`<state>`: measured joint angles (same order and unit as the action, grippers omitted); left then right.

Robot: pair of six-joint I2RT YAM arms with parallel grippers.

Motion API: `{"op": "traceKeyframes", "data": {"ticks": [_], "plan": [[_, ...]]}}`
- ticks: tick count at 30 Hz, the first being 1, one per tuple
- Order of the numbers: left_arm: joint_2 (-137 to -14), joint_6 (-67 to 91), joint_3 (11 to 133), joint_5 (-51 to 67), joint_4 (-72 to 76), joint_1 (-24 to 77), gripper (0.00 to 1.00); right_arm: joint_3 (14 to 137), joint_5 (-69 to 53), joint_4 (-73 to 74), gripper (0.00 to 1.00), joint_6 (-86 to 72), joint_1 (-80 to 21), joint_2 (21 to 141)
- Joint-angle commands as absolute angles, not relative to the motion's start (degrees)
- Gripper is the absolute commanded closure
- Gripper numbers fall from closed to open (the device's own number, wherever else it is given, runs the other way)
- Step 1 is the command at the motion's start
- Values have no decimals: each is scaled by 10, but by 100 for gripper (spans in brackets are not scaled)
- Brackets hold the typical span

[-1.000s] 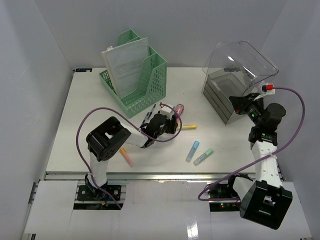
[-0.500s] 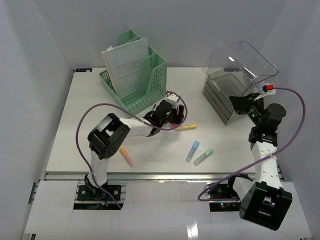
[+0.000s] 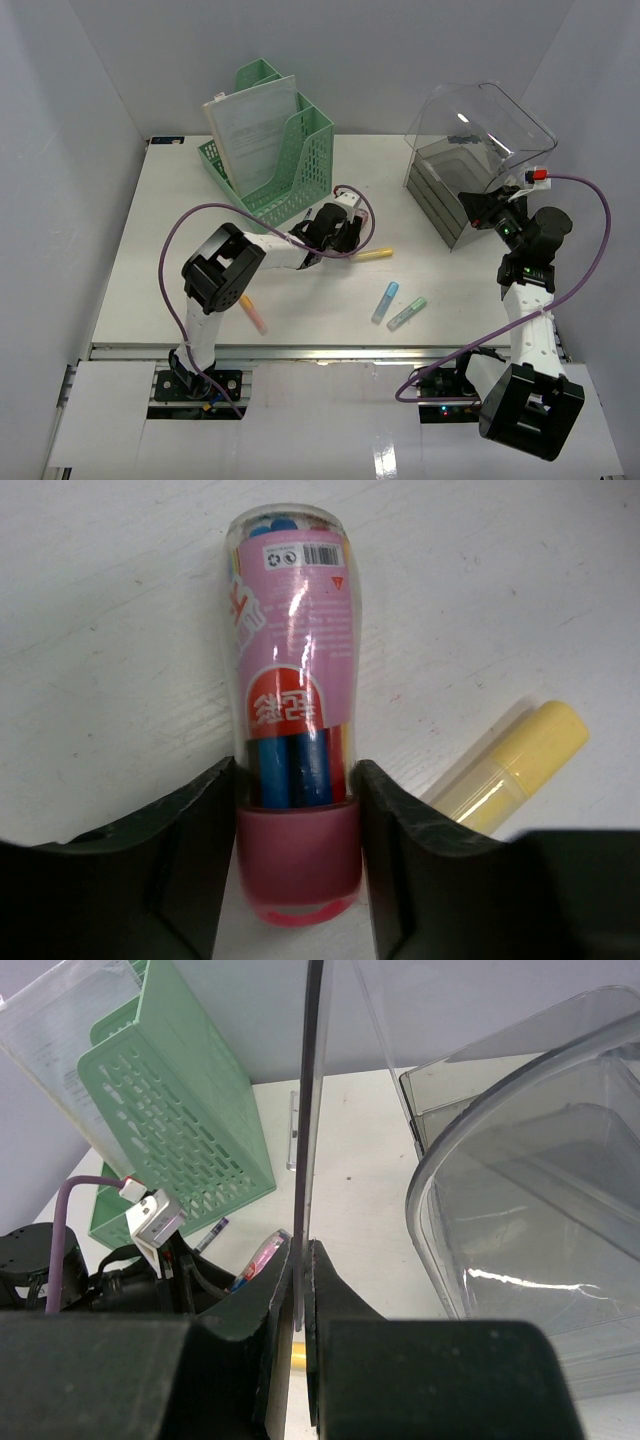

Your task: Organize the desk

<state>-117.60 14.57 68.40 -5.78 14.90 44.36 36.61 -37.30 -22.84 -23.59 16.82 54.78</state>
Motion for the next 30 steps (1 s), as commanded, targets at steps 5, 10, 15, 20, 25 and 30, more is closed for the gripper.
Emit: {"op": "traceKeyframes", "data": {"ticks": [5, 10, 15, 20, 25, 30], "plan": [[-1173, 144, 699, -70, 141, 444, 88, 371, -363, -290, 92, -229, 173, 527], [-1147, 156, 705, -64, 173, 445, 97, 373, -370, -290, 92, -235, 173, 524], [-1127, 179, 723, -6, 246, 448, 100, 379, -385, -297, 92, -262, 173, 514], [-1157, 211, 774, 65, 333, 462, 100, 390, -391, -297, 92, -278, 173, 520], [-1209, 248, 852, 114, 389, 465, 100, 401, -405, -297, 92, -299, 173, 525], [-1279, 313, 956, 150, 398, 465, 100, 407, -414, -297, 92, -313, 175, 528]]}}
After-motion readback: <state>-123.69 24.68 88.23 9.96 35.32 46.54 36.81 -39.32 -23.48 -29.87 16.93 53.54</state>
